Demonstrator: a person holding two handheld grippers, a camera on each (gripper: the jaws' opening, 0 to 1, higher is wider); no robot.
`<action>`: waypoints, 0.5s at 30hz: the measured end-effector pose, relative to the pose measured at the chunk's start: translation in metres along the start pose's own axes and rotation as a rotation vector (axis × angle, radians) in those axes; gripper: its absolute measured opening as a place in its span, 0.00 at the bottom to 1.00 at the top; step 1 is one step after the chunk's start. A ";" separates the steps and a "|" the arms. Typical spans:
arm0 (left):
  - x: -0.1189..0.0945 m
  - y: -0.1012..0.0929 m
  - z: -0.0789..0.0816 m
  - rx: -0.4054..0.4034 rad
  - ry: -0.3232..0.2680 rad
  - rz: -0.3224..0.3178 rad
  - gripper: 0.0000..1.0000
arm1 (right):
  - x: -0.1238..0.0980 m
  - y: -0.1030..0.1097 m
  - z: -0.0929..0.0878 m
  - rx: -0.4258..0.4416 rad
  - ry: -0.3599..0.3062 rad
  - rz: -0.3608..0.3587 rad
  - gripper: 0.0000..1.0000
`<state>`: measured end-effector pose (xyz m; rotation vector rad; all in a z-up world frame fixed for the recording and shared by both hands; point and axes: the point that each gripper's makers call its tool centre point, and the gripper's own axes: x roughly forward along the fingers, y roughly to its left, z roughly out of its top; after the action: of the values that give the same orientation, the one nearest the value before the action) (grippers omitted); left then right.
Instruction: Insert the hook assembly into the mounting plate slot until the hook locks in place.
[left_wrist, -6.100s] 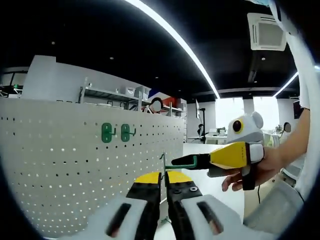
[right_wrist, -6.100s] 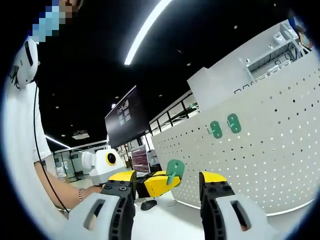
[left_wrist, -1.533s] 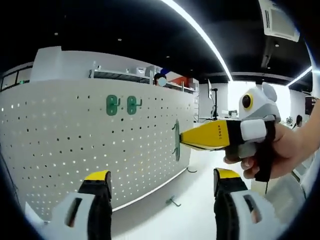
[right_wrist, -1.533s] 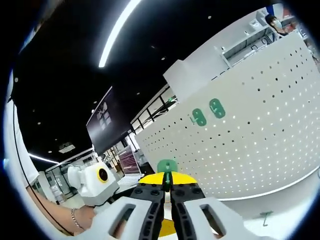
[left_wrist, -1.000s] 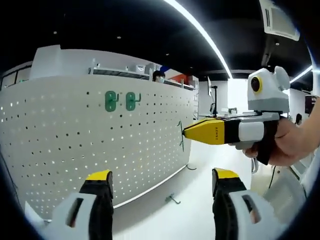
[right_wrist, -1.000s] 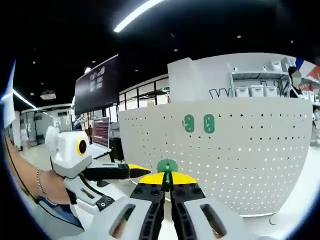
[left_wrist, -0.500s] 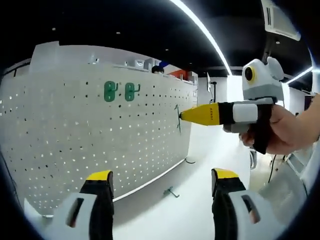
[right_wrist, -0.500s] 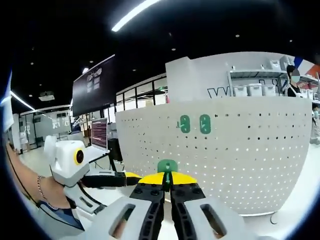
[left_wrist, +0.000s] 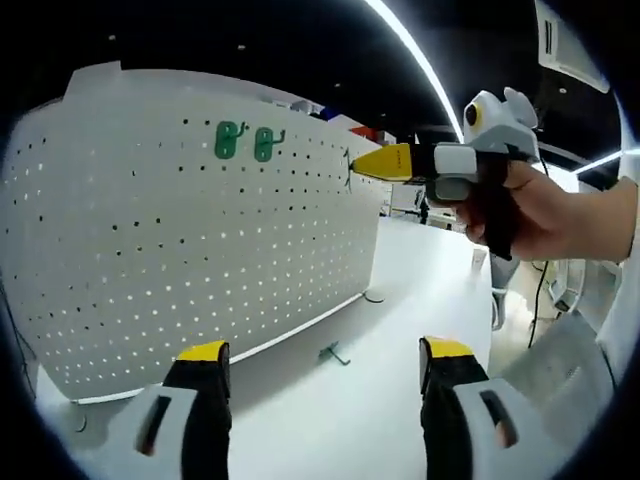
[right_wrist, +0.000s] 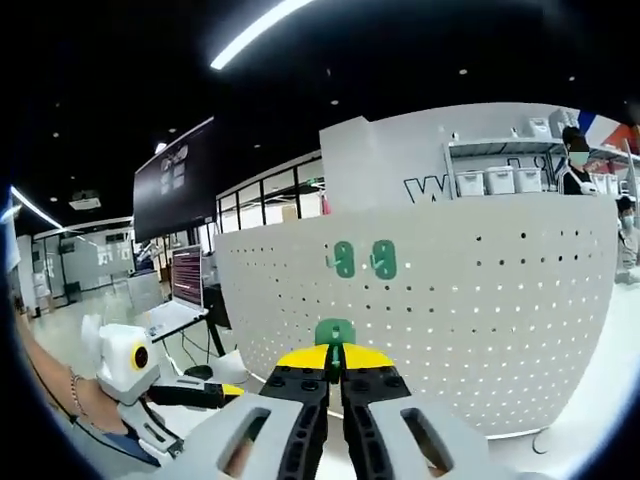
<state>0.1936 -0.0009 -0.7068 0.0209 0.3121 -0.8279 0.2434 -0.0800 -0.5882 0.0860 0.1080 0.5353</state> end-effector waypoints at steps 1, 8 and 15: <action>-0.001 0.001 -0.002 -0.001 0.005 0.003 0.80 | 0.001 -0.001 0.001 0.001 0.000 -0.003 0.00; -0.005 -0.002 -0.014 -0.005 0.025 -0.006 0.79 | 0.005 -0.011 0.007 -0.007 -0.004 -0.017 0.00; -0.009 -0.005 -0.026 -0.010 0.048 -0.013 0.78 | 0.008 -0.024 0.013 -0.012 -0.013 -0.034 0.00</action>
<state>0.1777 0.0062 -0.7287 0.0292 0.3623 -0.8398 0.2637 -0.0969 -0.5784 0.0760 0.0935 0.5015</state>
